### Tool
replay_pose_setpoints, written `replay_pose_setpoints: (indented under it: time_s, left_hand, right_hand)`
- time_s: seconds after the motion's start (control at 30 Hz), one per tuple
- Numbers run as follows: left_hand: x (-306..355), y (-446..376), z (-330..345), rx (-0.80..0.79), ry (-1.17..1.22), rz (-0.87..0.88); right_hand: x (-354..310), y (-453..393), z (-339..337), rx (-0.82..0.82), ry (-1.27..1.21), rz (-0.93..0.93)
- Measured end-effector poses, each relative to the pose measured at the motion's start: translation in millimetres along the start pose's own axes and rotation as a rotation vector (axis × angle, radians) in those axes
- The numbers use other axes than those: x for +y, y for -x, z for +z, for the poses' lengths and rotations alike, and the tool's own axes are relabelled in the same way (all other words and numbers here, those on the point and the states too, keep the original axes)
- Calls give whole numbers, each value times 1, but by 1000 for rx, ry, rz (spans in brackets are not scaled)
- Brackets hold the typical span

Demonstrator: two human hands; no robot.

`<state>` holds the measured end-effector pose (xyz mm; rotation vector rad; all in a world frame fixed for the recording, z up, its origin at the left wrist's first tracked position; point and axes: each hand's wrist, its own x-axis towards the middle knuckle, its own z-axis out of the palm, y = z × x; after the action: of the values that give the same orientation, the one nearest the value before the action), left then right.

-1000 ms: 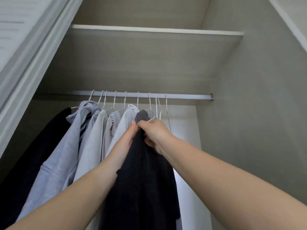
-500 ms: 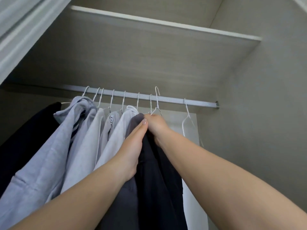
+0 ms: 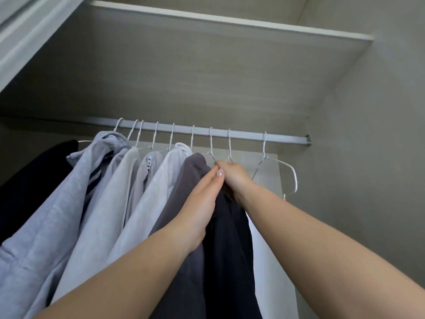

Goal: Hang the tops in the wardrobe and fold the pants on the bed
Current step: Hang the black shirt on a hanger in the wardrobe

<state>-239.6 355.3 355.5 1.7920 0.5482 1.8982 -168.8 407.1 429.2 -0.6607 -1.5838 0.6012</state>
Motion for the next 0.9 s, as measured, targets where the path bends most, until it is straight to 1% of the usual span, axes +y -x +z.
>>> replay_pose_setpoints:
  time_s: [0.13,0.2,0.27,0.33,0.4,0.47,0.5,0.6,0.67,0.8,0.9]
  left_hand:
    - [-9,13,0,31,20,20]
    - [-9,26,2,9,22,44]
    - [-8,46,0,-22,-8,49]
    - [-2,67,-5,9,-65,33]
    - [6,92,-13,76,-145,9]
    - [17,124,-20,162,-214,-31]
    - [24,145,-24,215,-260,-60]
    - [46,207,-28,299,-391,-144]
    - [64,261,-24,390,-489,-224]
    - [94,361,-17,548,-564,-343]
    - [121,439,-4,690,-592,-409]
  right_hand:
    - [11,20,-2,-11,-51,-111]
    - [18,36,-5,-11,-58,-193]
    - [22,59,-11,-45,-55,-244]
    - [28,78,-16,-72,-29,-290]
    - [32,102,-17,-89,-30,-331]
    - [39,131,-11,-142,-83,-358]
    - [44,150,-5,-181,-121,-352]
    - [55,202,13,-302,-219,-325]
    - [57,245,21,-427,-283,-286]
    - [55,327,27,-605,-414,-204]
    - [52,395,31,-791,-497,-159]
